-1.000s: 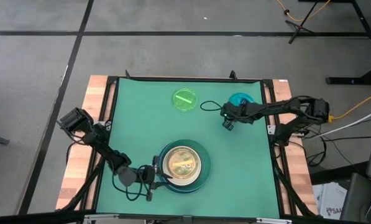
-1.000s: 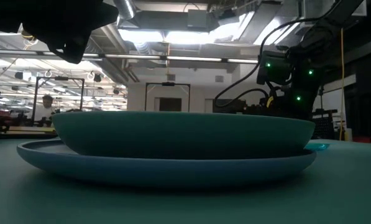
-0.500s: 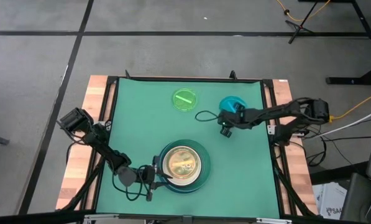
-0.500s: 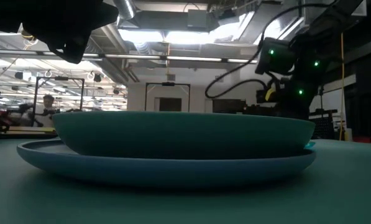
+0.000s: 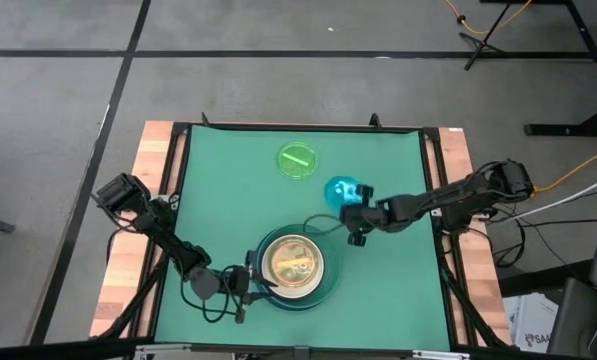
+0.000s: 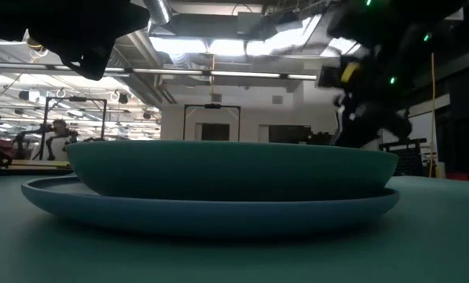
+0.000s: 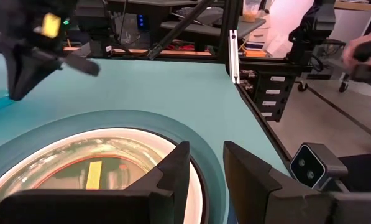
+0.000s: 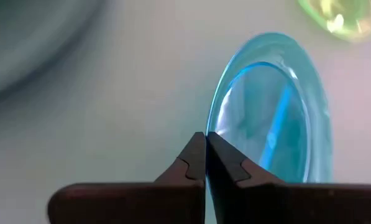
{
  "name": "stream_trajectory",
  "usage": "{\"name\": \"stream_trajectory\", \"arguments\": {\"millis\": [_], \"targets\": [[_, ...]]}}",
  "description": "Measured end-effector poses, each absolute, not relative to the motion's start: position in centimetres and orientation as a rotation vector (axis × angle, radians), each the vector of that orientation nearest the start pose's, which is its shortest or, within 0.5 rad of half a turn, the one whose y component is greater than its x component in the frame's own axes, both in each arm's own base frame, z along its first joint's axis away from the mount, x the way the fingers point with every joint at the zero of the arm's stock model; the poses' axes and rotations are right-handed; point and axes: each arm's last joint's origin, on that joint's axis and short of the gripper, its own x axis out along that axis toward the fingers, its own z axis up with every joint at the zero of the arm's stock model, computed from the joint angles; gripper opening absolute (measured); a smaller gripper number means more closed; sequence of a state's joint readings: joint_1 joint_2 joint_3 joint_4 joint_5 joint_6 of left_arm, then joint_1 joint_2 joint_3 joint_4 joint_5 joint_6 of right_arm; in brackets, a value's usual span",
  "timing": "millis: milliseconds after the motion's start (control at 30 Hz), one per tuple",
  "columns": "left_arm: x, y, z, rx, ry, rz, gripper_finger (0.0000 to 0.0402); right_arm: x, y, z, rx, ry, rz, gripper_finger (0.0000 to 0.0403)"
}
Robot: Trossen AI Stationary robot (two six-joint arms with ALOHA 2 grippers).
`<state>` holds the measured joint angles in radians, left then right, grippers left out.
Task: Stack plastic plates
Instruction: Stack the blue transparent plate on top of the orange transparent plate
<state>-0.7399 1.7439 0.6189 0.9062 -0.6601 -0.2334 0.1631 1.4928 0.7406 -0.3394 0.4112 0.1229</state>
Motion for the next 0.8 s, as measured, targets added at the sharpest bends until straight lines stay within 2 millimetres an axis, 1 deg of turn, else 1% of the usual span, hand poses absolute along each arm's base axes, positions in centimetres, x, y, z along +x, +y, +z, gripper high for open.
{"name": "stream_trajectory", "arguments": {"millis": [267, 533, 600, 700, 800], "targets": [[24.4, -19.8, 14.9, -0.092, 0.175, -0.059, 0.0092, 27.4, 7.7, 18.1, -0.303, 0.849, -0.098, 0.0001], [24.2, -20.0, 15.2, -0.1, 0.165, -0.068, 0.0092, 27.3, 11.2, 19.5, -0.404, 0.717, 0.05, 0.0001], [24.0, -20.1, 15.6, -0.108, 0.154, -0.074, 0.0092, 27.2, 11.9, 19.7, -0.423, 0.685, 0.082, 0.0001], [23.6, -20.2, 16.9, -0.123, 0.12, -0.093, 0.0092, 27.1, 13.0, 19.9, -0.454, 0.632, 0.133, 0.0001], [23.0, -20.4, 18.1, -0.122, 0.091, -0.112, 0.0092, 27.4, 14.4, 19.8, -0.496, 0.565, 0.213, 0.0001]]}}
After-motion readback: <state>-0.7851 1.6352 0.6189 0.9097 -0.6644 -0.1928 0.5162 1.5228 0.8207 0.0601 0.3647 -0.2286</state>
